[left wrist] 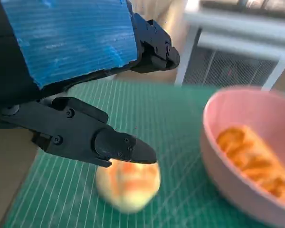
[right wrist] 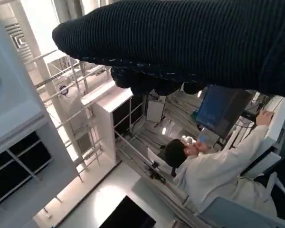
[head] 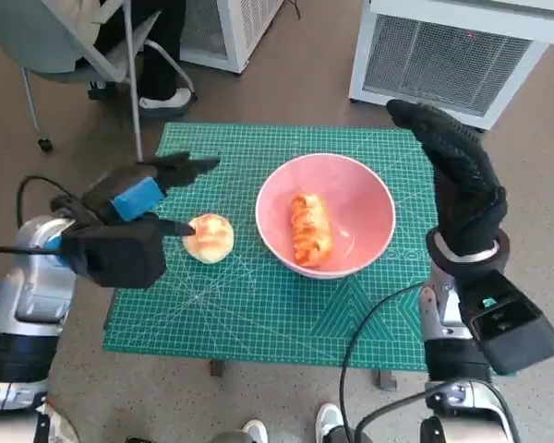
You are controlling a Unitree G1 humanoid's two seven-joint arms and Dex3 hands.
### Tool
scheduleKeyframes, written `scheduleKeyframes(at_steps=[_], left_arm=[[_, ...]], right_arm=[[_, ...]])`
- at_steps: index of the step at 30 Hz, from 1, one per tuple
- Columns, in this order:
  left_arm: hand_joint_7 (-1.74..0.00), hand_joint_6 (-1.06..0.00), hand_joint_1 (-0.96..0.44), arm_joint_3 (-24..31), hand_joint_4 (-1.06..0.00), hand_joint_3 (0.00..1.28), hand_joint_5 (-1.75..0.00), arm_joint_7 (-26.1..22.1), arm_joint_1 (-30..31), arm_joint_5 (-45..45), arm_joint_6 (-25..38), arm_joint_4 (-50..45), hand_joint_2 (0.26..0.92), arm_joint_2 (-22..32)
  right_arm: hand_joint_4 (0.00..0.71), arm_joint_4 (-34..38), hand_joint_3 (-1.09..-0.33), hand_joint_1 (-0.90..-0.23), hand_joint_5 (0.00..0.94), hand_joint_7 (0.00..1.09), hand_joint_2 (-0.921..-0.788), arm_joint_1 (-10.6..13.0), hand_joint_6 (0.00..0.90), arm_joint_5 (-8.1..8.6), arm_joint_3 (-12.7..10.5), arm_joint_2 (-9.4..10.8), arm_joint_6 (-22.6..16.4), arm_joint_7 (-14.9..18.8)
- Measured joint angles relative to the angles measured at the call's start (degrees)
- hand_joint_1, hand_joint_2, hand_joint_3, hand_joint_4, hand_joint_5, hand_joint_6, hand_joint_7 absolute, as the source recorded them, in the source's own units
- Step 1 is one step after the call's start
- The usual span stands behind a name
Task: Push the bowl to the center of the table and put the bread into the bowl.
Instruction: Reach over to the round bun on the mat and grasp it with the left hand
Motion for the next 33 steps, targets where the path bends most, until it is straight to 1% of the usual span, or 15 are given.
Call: scheduleKeyframes(at_steps=[5, 11, 15, 18, 24, 26, 27, 29, 30, 31, 32, 33], left_arm=[[0.00, -0.31, -0.34, -2.77, -0.19, 0.00, 0.00, -0.47, -1.45, 1.65, 0.25, 3.94, 0.893, -1.15], [-0.01, -0.34, -0.30, -6.19, -0.17, 0.00, 0.00, -1.33, -3.63, 3.57, 0.35, 9.41, 0.885, -2.77], [-0.02, -0.40, -0.27, -8.16, -0.21, 0.00, -0.01, -2.26, -5.56, 4.56, 0.62, 13.24, 0.886, -3.92], [-0.03, -0.45, -0.24, -9.65, -0.27, 0.00, -0.01, -3.20, -7.25, 5.47, 1.32, 16.25, 0.887, -4.93], [-0.04, -0.58, -0.12, -11.64, -0.44, 0.00, -0.02, -3.15, -9.41, 6.71, 1.96, 21.70, 0.894, -6.90], [-0.06, -0.66, -0.06, -12.04, -0.53, 0.01, -0.03, -2.33, -9.66, 6.92, 1.71, 23.33, 0.906, -7.52], [-0.08, -0.71, -0.03, -12.26, -0.61, 0.03, -0.06, -1.62, -9.68, 7.11, 1.43, 24.04, 0.912, -7.81], [-0.09, -0.75, 0.00, -12.46, -0.68, 0.05, -0.08, 0.16, -9.68, 7.42, 0.61, 25.19, 0.916, -8.25], [-0.31, -0.72, 0.00, -12.50, -0.65, 0.07, -0.32, 1.02, -9.68, 7.60, 0.13, 25.58, 0.917, -8.35], [-0.66, -0.64, 0.00, -12.53, -0.60, 0.12, -0.69, 1.68, -9.67, 7.77, -0.29, 25.79, 0.919, -8.37], [-0.88, -0.60, 0.00, -12.53, -0.57, 0.14, -0.92, 2.31, -9.67, 7.89, -0.73, 25.93, 0.919, -8.36], [-0.96, -0.58, 0.00, -12.52, -0.56, 0.15, -1.01, 2.93, -9.66, 7.98, -1.10, 25.96, 0.920, -8.33]], right_arm=[[0.298, 0.49, -0.739, -0.609, 0.004, 0.54, -0.921, -0.09, 0.061, -0.07, 0.07, -0.13, -0.26, 0.05], [0.298, 0.68, -0.740, -0.607, 0.003, 0.54, -0.921, -0.21, 0.061, -0.07, 0.17, -0.34, -0.41, 0.34], [0.298, 0.72, -0.739, -0.607, 0.003, 0.54, -0.921, -0.27, 0.061, -0.06, 0.17, -0.49, -0.44, 0.48], [0.298, 0.70, -0.739, -0.605, 0.003, 0.54, -0.921, -0.28, 0.061, -0.07, 0.22, -0.48, -0.43, 0.49], [0.298, 0.36, -0.740, -0.604, 0.002, 0.54, -0.921, -0.28, 0.060, -0.06, 0.41, -0.48, -0.36, 0.53], [0.298, 0.29, -0.740, -0.604, 0.002, 0.54, -0.921, -0.27, 0.060, -0.03, 0.42, -0.49, -0.33, 0.56], [0.298, 0.22, -0.741, -0.604, 0.002, 0.54, -0.921, -0.26, 0.060, -0.02, 0.43, -0.50, -0.33, 0.58], [0.298, 0.09, -0.741, -0.604, 0.002, 0.54, -0.921, -0.22, 0.059, 0.01, 0.43, -0.51, -0.32, 0.61], [0.298, -0.01, -0.742, -0.604, 0.002, 0.54, -0.921, -0.21, 0.058, 0.01, 0.45, -0.51, -0.32, 0.62], [0.298, -0.10, -0.742, -0.604, 0.002, 0.54, -0.921, -0.21, 0.056, 0.00, 0.45, -0.51, -0.32, 0.62], [0.298, -0.20, -0.742, -0.604, 0.002, 0.54, -0.921, -0.19, 0.052, 0.00, 0.45, -0.51, -0.32, 0.62], [0.298, -0.33, -0.742, -0.604, 0.002, 0.54, -0.921, -0.15, 0.051, 0.00, 0.45, -0.51, -0.32, 0.62]])
